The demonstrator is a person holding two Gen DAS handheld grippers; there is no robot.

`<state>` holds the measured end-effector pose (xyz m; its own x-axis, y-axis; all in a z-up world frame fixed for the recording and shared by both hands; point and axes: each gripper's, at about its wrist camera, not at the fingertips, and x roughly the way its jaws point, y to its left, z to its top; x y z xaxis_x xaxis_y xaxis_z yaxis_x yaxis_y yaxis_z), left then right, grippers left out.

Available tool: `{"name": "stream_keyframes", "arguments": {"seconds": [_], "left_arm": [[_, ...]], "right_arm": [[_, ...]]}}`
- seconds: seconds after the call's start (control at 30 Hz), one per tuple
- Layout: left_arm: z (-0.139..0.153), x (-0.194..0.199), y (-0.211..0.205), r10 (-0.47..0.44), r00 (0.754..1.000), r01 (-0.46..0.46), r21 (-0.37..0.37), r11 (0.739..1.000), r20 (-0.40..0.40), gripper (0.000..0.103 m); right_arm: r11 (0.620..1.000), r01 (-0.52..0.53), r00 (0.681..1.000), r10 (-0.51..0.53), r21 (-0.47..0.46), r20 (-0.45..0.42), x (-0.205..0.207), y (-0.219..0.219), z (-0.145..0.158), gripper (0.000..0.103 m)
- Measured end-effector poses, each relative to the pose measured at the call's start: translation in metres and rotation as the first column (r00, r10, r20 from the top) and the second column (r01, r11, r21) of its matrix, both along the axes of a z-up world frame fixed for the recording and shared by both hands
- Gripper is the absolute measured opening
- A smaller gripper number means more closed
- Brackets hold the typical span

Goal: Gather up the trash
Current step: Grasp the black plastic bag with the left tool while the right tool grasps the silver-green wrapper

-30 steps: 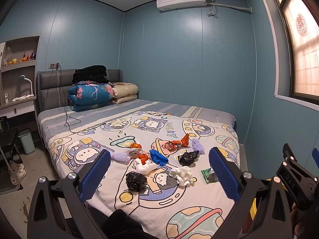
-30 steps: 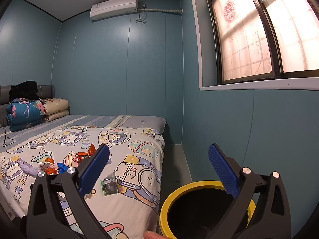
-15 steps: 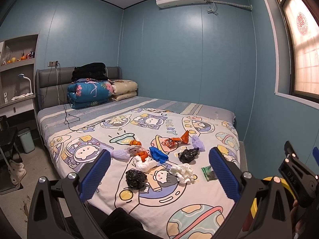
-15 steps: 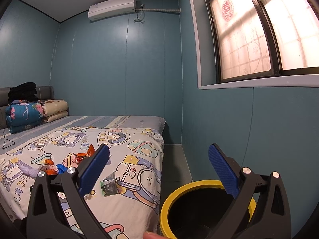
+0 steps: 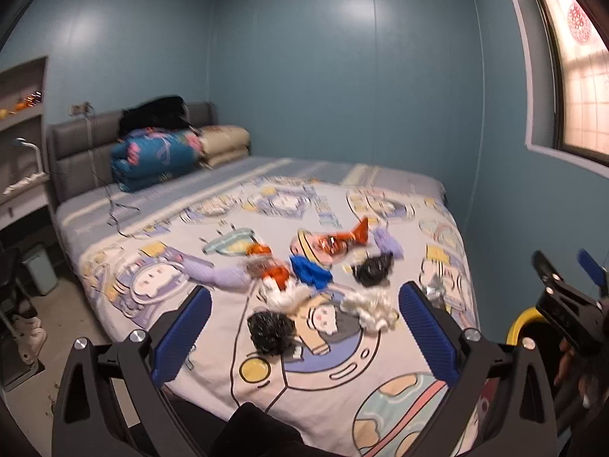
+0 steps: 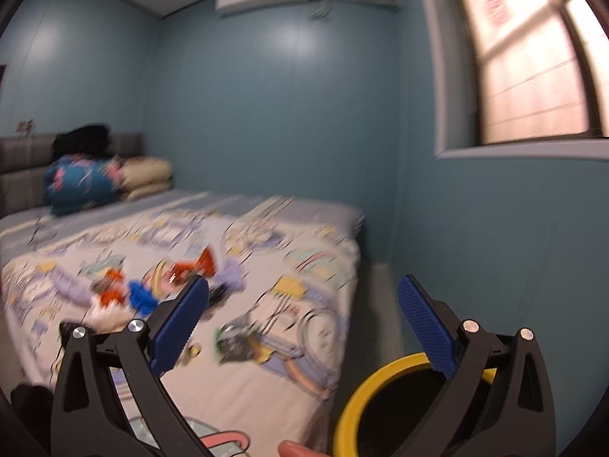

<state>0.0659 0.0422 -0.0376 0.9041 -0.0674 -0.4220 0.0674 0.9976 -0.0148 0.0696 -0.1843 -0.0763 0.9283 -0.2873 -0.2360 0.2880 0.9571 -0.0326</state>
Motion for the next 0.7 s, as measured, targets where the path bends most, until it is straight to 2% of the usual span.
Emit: {"name": "stream_keyframes", "arguments": {"seconds": [0.13,0.23,0.33,0.47,0.57,0.7], "left_arm": [[-0.025,0.029,0.017,-0.008,0.993,0.003,-0.040,0.999,-0.115,0.095],[-0.050,0.053,0.024,0.013,0.980,-0.018,-0.022,1.000,-0.198,0.095],[-0.072,0.073,0.035,0.006,0.964,-0.015,-0.032,0.999,-0.265,0.095],[-0.099,0.105,0.047,-0.016,0.931,0.003,-0.037,0.999,-0.364,0.095],[-0.117,0.129,0.053,-0.004,0.906,-0.009,-0.029,1.000,-0.424,0.095],[-0.128,0.150,0.059,-0.010,0.892,-0.009,-0.039,0.999,-0.452,0.095]], "right_arm": [[0.995,-0.070,0.994,0.075,0.068,-0.080,0.033,-0.005,-0.023,0.095],[0.993,-0.095,0.986,0.104,0.072,-0.128,0.054,-0.003,-0.036,0.095],[0.995,-0.093,0.980,0.100,0.048,-0.173,0.077,0.001,-0.050,0.095],[0.991,-0.105,0.961,0.124,0.089,-0.247,0.106,-0.003,-0.065,0.095],[0.991,-0.098,0.946,0.120,0.089,-0.300,0.127,-0.002,-0.078,0.095],[0.991,-0.091,0.937,0.119,0.099,-0.328,0.147,-0.002,-0.087,0.095]]}}
